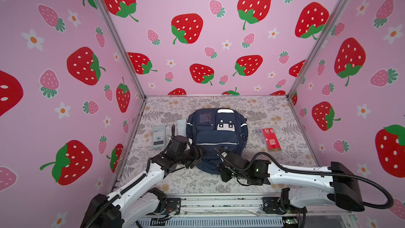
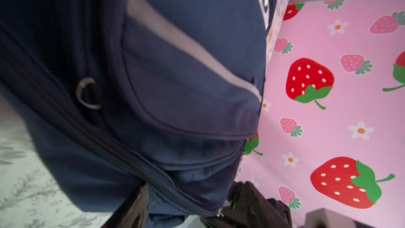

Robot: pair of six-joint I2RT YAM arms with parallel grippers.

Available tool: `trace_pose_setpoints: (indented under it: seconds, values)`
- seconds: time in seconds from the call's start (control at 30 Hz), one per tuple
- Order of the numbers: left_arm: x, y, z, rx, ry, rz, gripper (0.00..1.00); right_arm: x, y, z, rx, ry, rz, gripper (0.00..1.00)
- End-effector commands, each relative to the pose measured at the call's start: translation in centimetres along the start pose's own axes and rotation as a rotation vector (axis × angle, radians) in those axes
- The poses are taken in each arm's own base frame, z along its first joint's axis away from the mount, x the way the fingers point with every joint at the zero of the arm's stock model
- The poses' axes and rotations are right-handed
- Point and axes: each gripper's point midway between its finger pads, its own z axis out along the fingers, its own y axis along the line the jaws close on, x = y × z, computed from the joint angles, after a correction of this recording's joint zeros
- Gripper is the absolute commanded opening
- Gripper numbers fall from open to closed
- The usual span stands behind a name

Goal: Pack the student bag

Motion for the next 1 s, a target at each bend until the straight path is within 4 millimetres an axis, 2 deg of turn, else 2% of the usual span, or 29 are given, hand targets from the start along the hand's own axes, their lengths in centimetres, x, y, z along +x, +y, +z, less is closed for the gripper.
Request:
trace_pose_setpoints:
  seconds: [0.0, 0.17, 0.27, 0.37, 0.47, 0.53, 0.6, 0.7, 0.77, 0.87, 0.97]
  values:
    - [0.2, -0.8, 1.1, 0.031, -0.009, -0.066, 0.7, -2.6, 2.9, -0.9, -0.101, -0.064, -0.007, 0.0]
    - [0.5, -0.4, 3.2, 0.018, 0.016, -0.084, 0.65, -1.9, 3.1, -0.9, -0.121, -0.043, 0.002, 0.0]
    - [0.3, -0.4, 3.8, 0.021, 0.019, -0.096, 0.55, -1.6, 2.5, -1.1, -0.106, -0.043, 0.016, 0.0]
    - [0.5, -0.8, 3.4, 0.017, 0.028, -0.082, 0.52, -1.3, 0.3, -1.3, -0.002, -0.05, 0.044, 0.0]
    - [0.5, 0.0, 1.7, -0.054, -0.009, -0.04, 0.59, -1.3, -1.8, -1.5, 0.073, -0.055, 0.083, 0.0]
    - [0.7, 0.3, 0.4, -0.084, -0.027, 0.007, 0.67, -1.5, -2.1, -1.7, 0.066, -0.068, 0.097, 0.0]
    - [1.0, 0.2, -0.6, -0.099, -0.026, 0.064, 0.7, -1.8, -1.6, -1.9, 0.039, -0.081, 0.097, 0.0]
    - [1.2, 0.3, -1.9, -0.177, -0.017, 0.211, 0.71, -2.2, -0.9, -1.9, 0.006, -0.088, 0.087, 0.0]
    - [1.4, -0.1, -2.6, -0.236, 0.012, 0.367, 0.7, -2.4, -0.7, -2.0, 0.002, -0.088, 0.08, 0.0]
    - [1.6, -1.6, -4.3, -0.34, 0.049, 0.717, 0.62, -2.4, -0.7, -2.1, -0.001, -0.086, 0.076, 0.0]
    - [1.1, -2.7, -5.8, -0.378, -0.003, 1.03, 0.63, -2.3, -0.6, -2.3, -0.01, -0.09, 0.082, 0.0]
